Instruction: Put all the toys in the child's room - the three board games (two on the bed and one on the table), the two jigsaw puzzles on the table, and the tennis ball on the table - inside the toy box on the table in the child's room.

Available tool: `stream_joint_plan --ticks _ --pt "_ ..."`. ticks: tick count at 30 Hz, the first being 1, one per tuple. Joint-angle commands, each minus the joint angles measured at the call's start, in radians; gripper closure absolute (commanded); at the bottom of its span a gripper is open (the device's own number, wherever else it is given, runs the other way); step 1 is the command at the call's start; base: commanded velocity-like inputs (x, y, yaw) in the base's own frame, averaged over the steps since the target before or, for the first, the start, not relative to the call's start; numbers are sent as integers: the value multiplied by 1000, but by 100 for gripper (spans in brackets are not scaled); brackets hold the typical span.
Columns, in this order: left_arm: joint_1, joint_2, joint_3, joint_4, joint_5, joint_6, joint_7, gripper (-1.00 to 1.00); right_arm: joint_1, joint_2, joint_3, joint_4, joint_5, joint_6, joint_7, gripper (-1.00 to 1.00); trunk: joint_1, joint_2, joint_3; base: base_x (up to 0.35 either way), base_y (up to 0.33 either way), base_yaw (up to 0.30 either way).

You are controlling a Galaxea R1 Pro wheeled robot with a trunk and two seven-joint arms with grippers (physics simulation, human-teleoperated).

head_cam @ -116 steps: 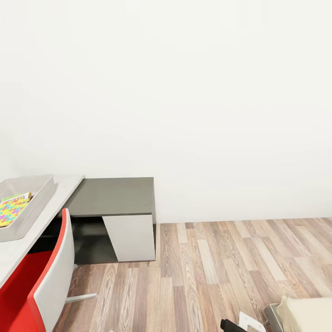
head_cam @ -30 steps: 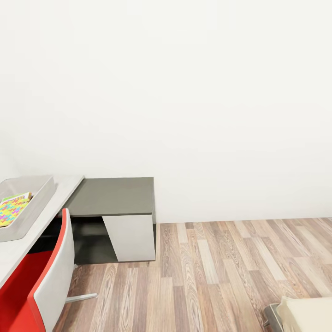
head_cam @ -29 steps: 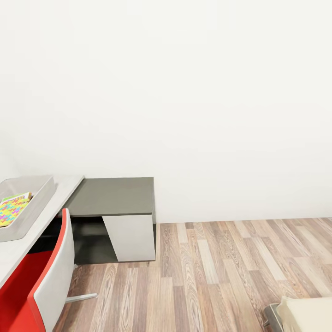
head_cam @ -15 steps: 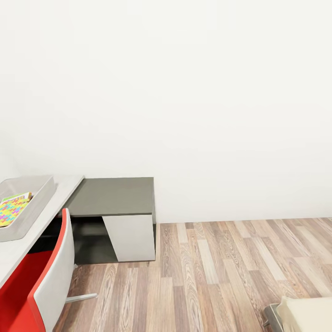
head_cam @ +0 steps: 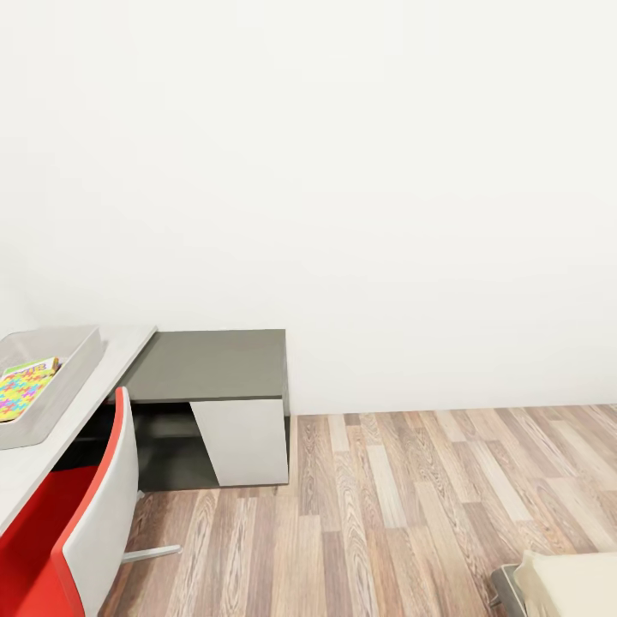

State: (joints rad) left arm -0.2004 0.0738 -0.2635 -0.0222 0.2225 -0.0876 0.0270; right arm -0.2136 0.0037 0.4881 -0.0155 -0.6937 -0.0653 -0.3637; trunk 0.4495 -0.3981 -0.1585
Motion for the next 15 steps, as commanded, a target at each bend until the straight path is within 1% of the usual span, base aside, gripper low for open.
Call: stream_joint_plan --ticks 1,6,12,15 --pt "-1 0 -9 0 9 -3 2 -100 1 1 8 0 -10 -4 -2 -100 1 -2 -2 0 0 0" --pt "-1 0 -8 0 9 -3 2 -100 7 2 7 0 -10 -4 -2 -100 1 -2 -2 0 0 0" --pt "-1 0 -8 0 8 -3 2 -100 8 -8 6 0 -8 -4 -2 -100 1 -2 -2 0 0 0" --pt "-1 0 -8 0 9 -3 2 -100 8 -5 7 0 -7 -4 -1 -100 1 -2 -2 0 0 0"
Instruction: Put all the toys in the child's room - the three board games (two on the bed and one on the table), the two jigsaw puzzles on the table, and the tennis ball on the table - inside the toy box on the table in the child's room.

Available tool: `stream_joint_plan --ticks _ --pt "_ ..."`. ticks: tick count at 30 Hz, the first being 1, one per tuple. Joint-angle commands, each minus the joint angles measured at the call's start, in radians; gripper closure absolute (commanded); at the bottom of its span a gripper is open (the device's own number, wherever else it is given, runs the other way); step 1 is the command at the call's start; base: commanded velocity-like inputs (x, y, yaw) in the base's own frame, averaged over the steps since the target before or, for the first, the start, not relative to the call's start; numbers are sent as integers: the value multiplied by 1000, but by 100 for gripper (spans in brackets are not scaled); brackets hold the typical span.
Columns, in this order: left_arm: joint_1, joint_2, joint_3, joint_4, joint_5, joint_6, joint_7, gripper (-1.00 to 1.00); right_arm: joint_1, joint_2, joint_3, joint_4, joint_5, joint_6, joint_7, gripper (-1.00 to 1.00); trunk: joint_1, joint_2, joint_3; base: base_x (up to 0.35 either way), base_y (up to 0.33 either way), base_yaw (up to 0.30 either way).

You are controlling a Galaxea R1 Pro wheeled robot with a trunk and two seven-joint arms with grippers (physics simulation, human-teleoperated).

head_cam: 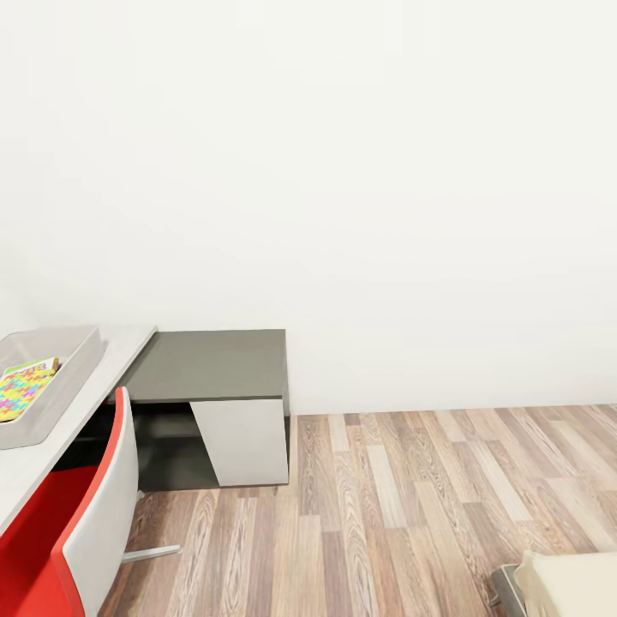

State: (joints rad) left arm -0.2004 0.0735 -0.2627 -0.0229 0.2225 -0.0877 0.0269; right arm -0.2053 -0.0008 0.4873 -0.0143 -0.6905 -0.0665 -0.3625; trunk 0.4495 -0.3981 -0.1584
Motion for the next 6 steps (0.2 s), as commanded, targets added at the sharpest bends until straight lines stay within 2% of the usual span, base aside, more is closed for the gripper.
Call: stream_joint_plan --ticks 1,6 --pt "-1 0 -9 0 9 -3 2 -100 0 1 8 -1 -11 -3 -3 -100 1 -2 -2 0 0 0" --pt "-1 0 -8 0 9 -3 2 -100 0 4 7 -1 -10 -3 -3 -100 1 -2 -2 0 0 0"
